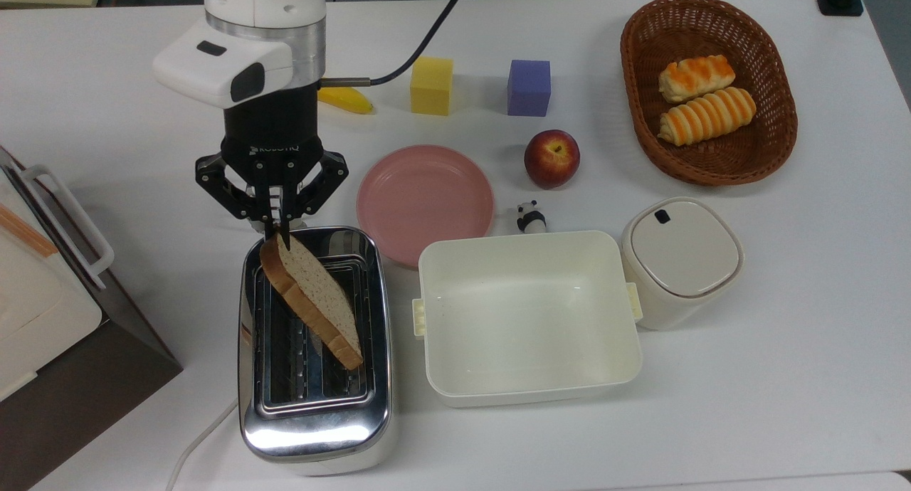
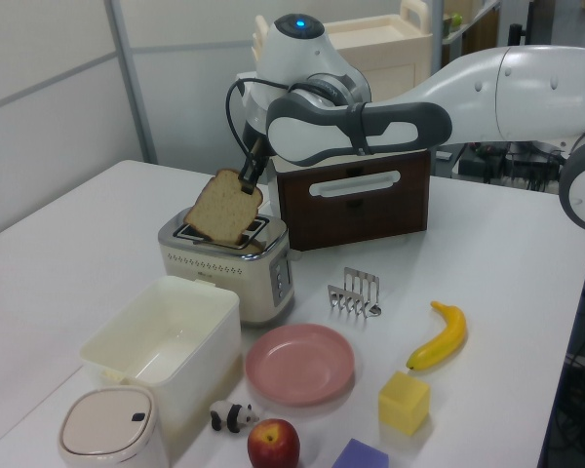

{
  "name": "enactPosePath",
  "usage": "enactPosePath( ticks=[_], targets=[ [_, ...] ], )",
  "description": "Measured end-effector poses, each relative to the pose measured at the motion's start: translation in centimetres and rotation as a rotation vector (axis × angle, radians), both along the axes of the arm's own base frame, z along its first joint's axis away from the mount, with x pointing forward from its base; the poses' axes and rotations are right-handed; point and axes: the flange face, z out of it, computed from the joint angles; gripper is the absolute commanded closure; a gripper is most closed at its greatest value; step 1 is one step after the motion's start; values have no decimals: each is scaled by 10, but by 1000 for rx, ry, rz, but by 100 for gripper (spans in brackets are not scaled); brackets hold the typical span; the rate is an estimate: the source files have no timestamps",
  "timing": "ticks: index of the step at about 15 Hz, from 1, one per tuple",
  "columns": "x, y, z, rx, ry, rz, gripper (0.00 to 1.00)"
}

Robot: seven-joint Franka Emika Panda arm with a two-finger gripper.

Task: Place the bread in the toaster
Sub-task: 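Lower the bread slice edge-first down into the toaster slot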

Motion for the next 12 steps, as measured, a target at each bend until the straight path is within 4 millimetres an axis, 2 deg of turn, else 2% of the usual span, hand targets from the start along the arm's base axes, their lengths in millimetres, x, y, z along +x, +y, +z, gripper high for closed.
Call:
enactPosePath(
  ticks=[7,8,9,10,12],
  targets=[
    [0,1,0,0,0,1,100],
    [0,1,0,0,0,1,97],
    [0,1,0,0,0,2,78],
    [0,1,0,0,0,2,69],
    [0,2,0,0,0,3,63]
  ],
)
